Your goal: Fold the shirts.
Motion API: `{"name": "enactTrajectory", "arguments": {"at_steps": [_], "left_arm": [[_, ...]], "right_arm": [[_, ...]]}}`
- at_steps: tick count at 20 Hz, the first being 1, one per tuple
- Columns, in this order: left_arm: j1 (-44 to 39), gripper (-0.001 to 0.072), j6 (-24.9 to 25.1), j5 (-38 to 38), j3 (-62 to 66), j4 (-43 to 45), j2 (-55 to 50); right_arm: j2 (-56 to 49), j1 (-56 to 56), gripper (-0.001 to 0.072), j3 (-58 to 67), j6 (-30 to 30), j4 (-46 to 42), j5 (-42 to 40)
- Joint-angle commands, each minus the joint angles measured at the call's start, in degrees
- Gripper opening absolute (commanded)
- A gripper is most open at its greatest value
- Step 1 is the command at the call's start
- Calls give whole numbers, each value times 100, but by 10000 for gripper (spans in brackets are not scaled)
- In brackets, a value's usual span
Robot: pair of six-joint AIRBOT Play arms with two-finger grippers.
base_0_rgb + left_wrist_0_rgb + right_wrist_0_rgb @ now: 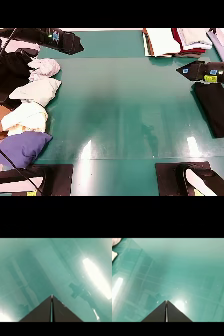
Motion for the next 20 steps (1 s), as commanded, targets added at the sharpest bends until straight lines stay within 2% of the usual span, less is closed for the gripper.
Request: {"name": "enactTrajectory", "arguments": {"at_steps": [1, 12, 14, 15, 16, 17, 18, 20], "left_arm": [[0, 21, 0, 2, 0, 0, 2], [0, 21, -20, 2, 0, -9, 2], [0, 21, -4, 184, 0, -127, 0], [0, 22, 155, 389, 0, -35, 0], [28, 96, 315, 527, 0, 219, 0], [61, 466, 216, 713, 0, 809, -7], [92, 634, -144, 868, 0, 1565, -31], [348, 612, -723, 1001, 0, 2896, -181]], "right_arm": [[4, 7, 13, 2, 0, 9, 7], [4, 7, 13, 2, 0, 9, 66], [4, 7, 13, 2, 0, 7, 127], [4, 7, 13, 2, 0, 7, 153], [4, 7, 13, 2, 0, 7, 160], [4, 7, 13, 2, 0, 11, 162], [4, 7, 13, 2, 0, 11, 162], [4, 7, 13, 2, 0, 9, 160]]}}
